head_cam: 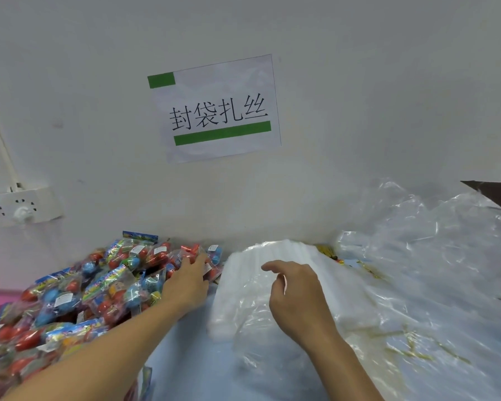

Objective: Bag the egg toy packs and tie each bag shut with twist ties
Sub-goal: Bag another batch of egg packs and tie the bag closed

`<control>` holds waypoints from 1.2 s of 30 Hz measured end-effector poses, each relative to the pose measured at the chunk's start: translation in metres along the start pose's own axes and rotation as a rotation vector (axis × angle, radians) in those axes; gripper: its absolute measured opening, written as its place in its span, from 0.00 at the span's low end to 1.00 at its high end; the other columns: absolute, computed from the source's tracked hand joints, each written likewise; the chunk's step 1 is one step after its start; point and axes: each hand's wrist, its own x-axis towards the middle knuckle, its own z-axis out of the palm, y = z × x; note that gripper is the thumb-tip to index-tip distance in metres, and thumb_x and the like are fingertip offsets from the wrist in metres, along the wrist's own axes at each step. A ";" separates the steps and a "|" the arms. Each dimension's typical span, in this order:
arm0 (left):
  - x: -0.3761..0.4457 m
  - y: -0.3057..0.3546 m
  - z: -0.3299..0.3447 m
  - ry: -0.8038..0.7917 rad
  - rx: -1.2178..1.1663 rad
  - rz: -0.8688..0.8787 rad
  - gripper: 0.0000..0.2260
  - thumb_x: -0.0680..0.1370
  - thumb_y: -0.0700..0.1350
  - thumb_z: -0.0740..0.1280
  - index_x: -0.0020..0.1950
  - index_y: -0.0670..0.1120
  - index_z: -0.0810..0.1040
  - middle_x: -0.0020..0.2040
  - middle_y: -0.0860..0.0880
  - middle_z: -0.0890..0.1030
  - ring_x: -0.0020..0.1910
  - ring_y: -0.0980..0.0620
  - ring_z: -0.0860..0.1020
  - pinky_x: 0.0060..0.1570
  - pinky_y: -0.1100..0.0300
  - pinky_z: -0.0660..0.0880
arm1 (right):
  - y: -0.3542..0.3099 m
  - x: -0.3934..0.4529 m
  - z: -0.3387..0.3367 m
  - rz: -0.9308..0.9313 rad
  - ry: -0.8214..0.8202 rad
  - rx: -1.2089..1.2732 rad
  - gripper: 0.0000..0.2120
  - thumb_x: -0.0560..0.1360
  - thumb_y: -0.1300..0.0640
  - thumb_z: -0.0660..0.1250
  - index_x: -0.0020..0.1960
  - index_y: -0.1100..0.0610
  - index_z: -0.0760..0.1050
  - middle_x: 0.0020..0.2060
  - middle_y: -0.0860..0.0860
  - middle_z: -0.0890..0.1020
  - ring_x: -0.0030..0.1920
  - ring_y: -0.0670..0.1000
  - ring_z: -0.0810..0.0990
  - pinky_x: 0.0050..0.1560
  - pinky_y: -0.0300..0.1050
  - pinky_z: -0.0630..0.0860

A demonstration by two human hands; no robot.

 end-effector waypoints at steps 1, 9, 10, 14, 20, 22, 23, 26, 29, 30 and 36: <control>0.004 -0.003 0.003 -0.020 0.065 0.004 0.31 0.81 0.52 0.64 0.80 0.56 0.52 0.77 0.42 0.61 0.67 0.39 0.73 0.59 0.45 0.76 | 0.001 0.000 0.001 0.010 -0.001 0.005 0.20 0.81 0.61 0.56 0.65 0.45 0.77 0.60 0.44 0.81 0.65 0.48 0.70 0.69 0.47 0.68; -0.004 0.021 0.021 0.285 -0.066 -0.142 0.25 0.81 0.46 0.60 0.77 0.51 0.57 0.66 0.41 0.72 0.55 0.40 0.78 0.51 0.47 0.79 | -0.001 -0.002 0.006 0.024 -0.019 0.007 0.19 0.80 0.59 0.57 0.66 0.44 0.75 0.56 0.43 0.80 0.61 0.46 0.72 0.58 0.40 0.70; -0.008 0.027 0.017 0.353 -0.193 -0.173 0.20 0.82 0.46 0.59 0.74 0.51 0.61 0.62 0.42 0.75 0.53 0.41 0.78 0.49 0.47 0.78 | -0.002 -0.002 0.006 0.023 -0.005 0.019 0.19 0.80 0.59 0.57 0.66 0.44 0.75 0.54 0.43 0.80 0.59 0.46 0.73 0.55 0.40 0.71; -0.030 0.052 -0.008 0.580 -0.765 -0.251 0.06 0.83 0.44 0.58 0.57 0.53 0.66 0.48 0.45 0.79 0.41 0.49 0.77 0.41 0.53 0.74 | -0.005 -0.001 0.007 0.052 0.082 0.144 0.16 0.80 0.60 0.58 0.63 0.47 0.76 0.48 0.43 0.80 0.54 0.44 0.77 0.51 0.37 0.71; -0.083 0.090 -0.025 0.193 -1.776 -0.339 0.08 0.81 0.37 0.55 0.57 0.44 0.70 0.44 0.40 0.84 0.35 0.45 0.81 0.35 0.54 0.76 | -0.018 -0.002 0.006 0.180 0.005 0.348 0.18 0.82 0.44 0.60 0.51 0.55 0.81 0.45 0.46 0.85 0.45 0.41 0.80 0.42 0.26 0.70; -0.096 0.098 -0.022 -0.015 -1.918 -0.318 0.07 0.78 0.36 0.55 0.53 0.38 0.70 0.39 0.40 0.83 0.33 0.46 0.81 0.34 0.54 0.79 | -0.022 0.000 0.005 0.284 -0.054 0.412 0.28 0.77 0.34 0.62 0.65 0.56 0.76 0.55 0.48 0.84 0.53 0.43 0.80 0.50 0.34 0.71; -0.100 0.100 -0.021 -0.091 -1.928 -0.303 0.06 0.77 0.36 0.55 0.50 0.38 0.70 0.38 0.41 0.82 0.32 0.48 0.82 0.33 0.55 0.79 | -0.022 0.001 0.006 0.343 -0.039 0.463 0.30 0.75 0.33 0.65 0.67 0.54 0.74 0.56 0.49 0.83 0.51 0.43 0.81 0.47 0.35 0.73; -0.103 0.094 -0.019 -0.154 -1.718 -0.206 0.08 0.76 0.35 0.56 0.50 0.40 0.74 0.39 0.45 0.83 0.36 0.51 0.82 0.36 0.54 0.79 | -0.020 0.002 0.007 0.472 0.103 0.646 0.18 0.75 0.44 0.72 0.57 0.51 0.72 0.48 0.53 0.85 0.42 0.47 0.85 0.38 0.38 0.78; -0.099 0.077 -0.015 -0.100 -1.436 -0.212 0.11 0.78 0.36 0.59 0.54 0.47 0.77 0.52 0.45 0.81 0.50 0.49 0.79 0.42 0.57 0.77 | -0.012 0.005 0.011 0.493 0.201 0.649 0.15 0.74 0.48 0.75 0.53 0.50 0.71 0.47 0.54 0.82 0.43 0.52 0.84 0.40 0.46 0.78; -0.097 0.069 -0.013 -0.042 -1.354 -0.237 0.10 0.78 0.36 0.60 0.54 0.48 0.77 0.54 0.46 0.79 0.51 0.49 0.77 0.43 0.58 0.76 | -0.010 0.005 0.011 0.483 0.205 0.620 0.15 0.74 0.49 0.75 0.52 0.49 0.71 0.46 0.52 0.81 0.42 0.50 0.82 0.37 0.43 0.75; -0.083 0.013 -0.010 0.237 -0.394 -0.354 0.20 0.76 0.37 0.61 0.67 0.49 0.69 0.73 0.44 0.61 0.70 0.41 0.59 0.64 0.49 0.66 | -0.004 -0.001 0.019 0.421 0.107 0.497 0.13 0.76 0.50 0.73 0.52 0.47 0.69 0.42 0.45 0.76 0.40 0.44 0.78 0.32 0.37 0.70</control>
